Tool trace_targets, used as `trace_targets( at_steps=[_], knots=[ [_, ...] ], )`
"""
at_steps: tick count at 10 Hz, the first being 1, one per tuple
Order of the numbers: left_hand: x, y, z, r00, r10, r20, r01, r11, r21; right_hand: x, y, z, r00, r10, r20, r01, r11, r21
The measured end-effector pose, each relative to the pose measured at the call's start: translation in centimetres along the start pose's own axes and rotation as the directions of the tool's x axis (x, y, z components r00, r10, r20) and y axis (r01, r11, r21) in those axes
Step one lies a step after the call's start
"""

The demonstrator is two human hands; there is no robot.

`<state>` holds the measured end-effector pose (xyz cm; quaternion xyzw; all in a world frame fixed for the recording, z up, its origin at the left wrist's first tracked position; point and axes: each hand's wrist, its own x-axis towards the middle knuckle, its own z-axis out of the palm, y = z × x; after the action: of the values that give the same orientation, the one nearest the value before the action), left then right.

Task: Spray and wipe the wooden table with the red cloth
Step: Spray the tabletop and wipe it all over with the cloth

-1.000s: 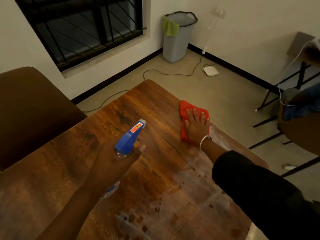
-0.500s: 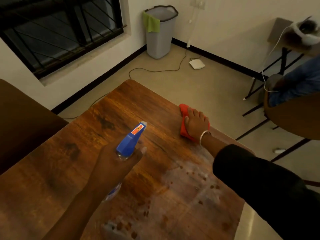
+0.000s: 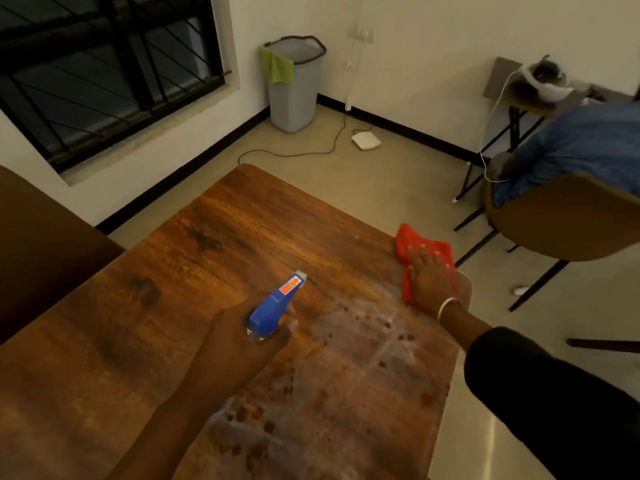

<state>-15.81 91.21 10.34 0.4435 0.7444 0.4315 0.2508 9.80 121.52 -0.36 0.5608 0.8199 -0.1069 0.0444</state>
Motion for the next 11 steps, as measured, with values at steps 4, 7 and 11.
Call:
trace_targets(
  at_steps=[4, 7, 11],
  knots=[
    [-2.3, 5.0, 6.2, 0.969, 0.007, 0.246, -0.01, 1.0, 0.012, -4.9, -0.2, -0.2, 0.971, -0.193, -0.142, 0.209, 0.971, 0.112],
    [-3.7, 3.7, 6.2, 0.949, -0.039, 0.313, -0.009, 0.989, 0.15, -5.5, 4.0, -1.2, 0.889, 0.382, -0.253, 0.058, 0.455, 0.889],
    [-3.5, 1.2, 5.8, 0.949, -0.101, 0.298, 0.015, 0.961, 0.276, -5.9, 5.1, 1.3, 0.984, -0.151, -0.092, 0.177, 0.794, 0.582]
  ],
)
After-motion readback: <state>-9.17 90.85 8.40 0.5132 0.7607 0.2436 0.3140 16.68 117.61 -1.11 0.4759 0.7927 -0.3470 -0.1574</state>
